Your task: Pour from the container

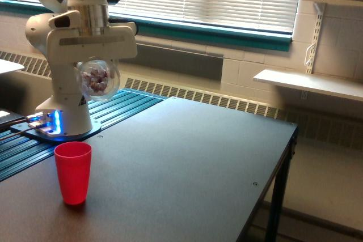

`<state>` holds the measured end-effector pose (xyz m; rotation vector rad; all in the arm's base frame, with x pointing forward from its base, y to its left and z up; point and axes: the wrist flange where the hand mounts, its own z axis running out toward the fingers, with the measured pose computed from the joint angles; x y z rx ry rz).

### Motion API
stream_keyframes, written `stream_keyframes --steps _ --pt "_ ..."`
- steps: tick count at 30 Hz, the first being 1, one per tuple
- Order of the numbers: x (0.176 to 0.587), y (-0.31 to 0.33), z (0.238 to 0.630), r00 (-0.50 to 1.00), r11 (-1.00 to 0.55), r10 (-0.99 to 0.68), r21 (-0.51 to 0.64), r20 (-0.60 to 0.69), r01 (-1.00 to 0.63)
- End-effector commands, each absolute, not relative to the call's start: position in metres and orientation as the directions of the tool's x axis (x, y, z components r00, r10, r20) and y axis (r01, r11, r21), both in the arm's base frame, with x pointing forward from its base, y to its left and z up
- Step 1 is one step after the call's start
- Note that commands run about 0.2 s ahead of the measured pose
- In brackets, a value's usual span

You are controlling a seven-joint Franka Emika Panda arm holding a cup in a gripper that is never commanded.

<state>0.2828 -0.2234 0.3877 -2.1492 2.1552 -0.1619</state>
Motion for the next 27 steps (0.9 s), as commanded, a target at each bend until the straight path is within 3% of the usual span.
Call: stream_keyframes --steps 1,27 --pt "0.281 -0.229 0.386 0.024 -0.025 -1.0 -0.131 0.011 -0.991" --pt "0.253 -0.275 0.381 -0.052 0.054 -0.998 -0.08 -0.03 -0.995"
